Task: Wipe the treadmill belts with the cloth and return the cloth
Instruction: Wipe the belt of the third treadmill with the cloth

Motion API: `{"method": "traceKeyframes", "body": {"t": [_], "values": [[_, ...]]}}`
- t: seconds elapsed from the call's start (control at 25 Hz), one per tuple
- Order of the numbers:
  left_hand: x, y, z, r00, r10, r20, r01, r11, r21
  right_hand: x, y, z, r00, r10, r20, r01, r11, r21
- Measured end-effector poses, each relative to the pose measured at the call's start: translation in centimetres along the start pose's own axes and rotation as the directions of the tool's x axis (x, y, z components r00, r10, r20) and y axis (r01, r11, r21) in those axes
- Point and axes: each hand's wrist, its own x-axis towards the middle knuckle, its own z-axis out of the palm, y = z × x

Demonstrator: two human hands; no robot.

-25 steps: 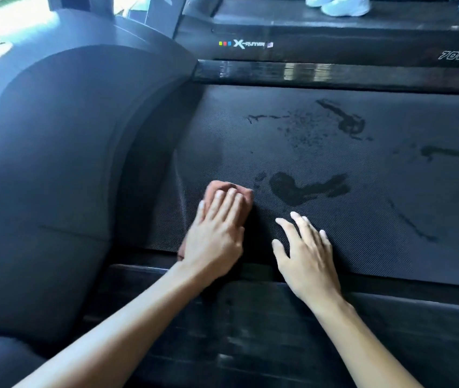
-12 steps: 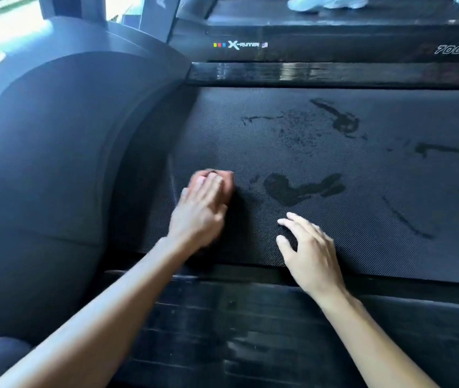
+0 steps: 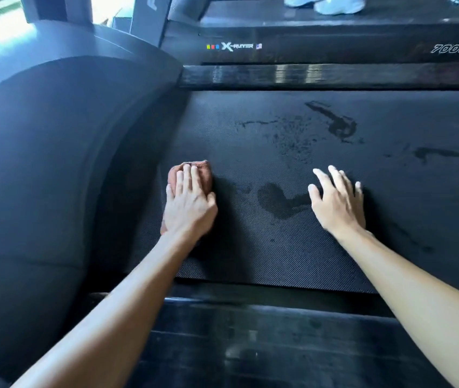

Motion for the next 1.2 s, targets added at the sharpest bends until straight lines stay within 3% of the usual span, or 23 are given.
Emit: {"method": "traceKeyframes", "body": {"t": [0.16,0.2,0.32,0.36,0.48,0.52,0.56,0.68,0.72,0.88,0.92,1.04,1.08,1.2], "values": [[-1.7,2.1,1.6,0.934,0.354,0.047,-0.356,0.933,0.054,0.1,0.1,0.6,1.000,-0.024,-0.017,0.023,1.000,-0.019],[0.3,1.0,1.3,0.945,0.325,0.033,-0.327,0.943,0.059,0.1,0.2,0.5,1.000,-0.025,-0.012,0.025,0.999,-0.019],[5.4,-0.6,0.2,0.999,-0.019,-0.043,0.021,0.998,0.055,-0.2,0.1,0.5,1.000,-0.007,0.022,0.008,0.999,-0.043],[5.4,0.7,0.3,0.999,-0.001,-0.040,0.003,0.999,0.048,-0.1,0.0,0.4,1.000,-0.010,0.018,0.011,0.999,-0.042],[2.4,5.7,2.6,0.922,0.385,0.050,-0.387,0.921,0.047,0.7,0.0,0.4,0.998,-0.033,-0.060,0.031,0.999,-0.028],[2.6,5.4,2.6,0.905,0.424,0.049,-0.426,0.903,0.057,1.3,0.1,0.4,0.993,-0.051,-0.102,0.049,0.999,-0.024],[4.3,4.3,2.3,0.924,0.382,0.005,-0.382,0.922,0.059,2.1,0.2,0.1,0.990,-0.065,-0.129,0.066,0.998,0.001],[8.8,0.9,0.8,0.997,0.036,-0.065,-0.031,0.997,0.073,5.5,0.1,-0.5,0.988,-0.105,-0.110,0.113,0.991,0.070],[9.0,1.3,1.0,0.998,0.025,-0.066,-0.021,0.997,0.071,7.2,0.0,-0.6,0.990,-0.112,-0.081,0.117,0.991,0.063],[7.1,3.2,2.0,0.929,0.370,0.017,-0.370,0.924,0.098,11.4,-0.2,0.5,0.991,-0.057,0.120,0.056,0.998,0.015],[8.7,1.9,1.5,0.938,0.346,0.026,-0.347,0.933,0.093,11.6,-0.1,1.0,0.987,-0.028,0.157,0.028,1.000,0.002],[13.6,-0.4,0.5,0.998,0.044,-0.049,-0.039,0.995,0.087,11.5,0.1,2.3,0.992,-0.026,0.123,0.029,0.999,-0.024],[13.7,0.8,0.9,0.997,0.061,-0.052,-0.056,0.994,0.094,11.6,0.2,2.3,0.995,-0.033,0.094,0.035,0.999,-0.021],[10.7,5.3,3.2,0.920,0.392,0.006,-0.391,0.915,0.102,11.8,0.2,2.4,0.996,-0.040,0.084,0.043,0.999,-0.029]]}}
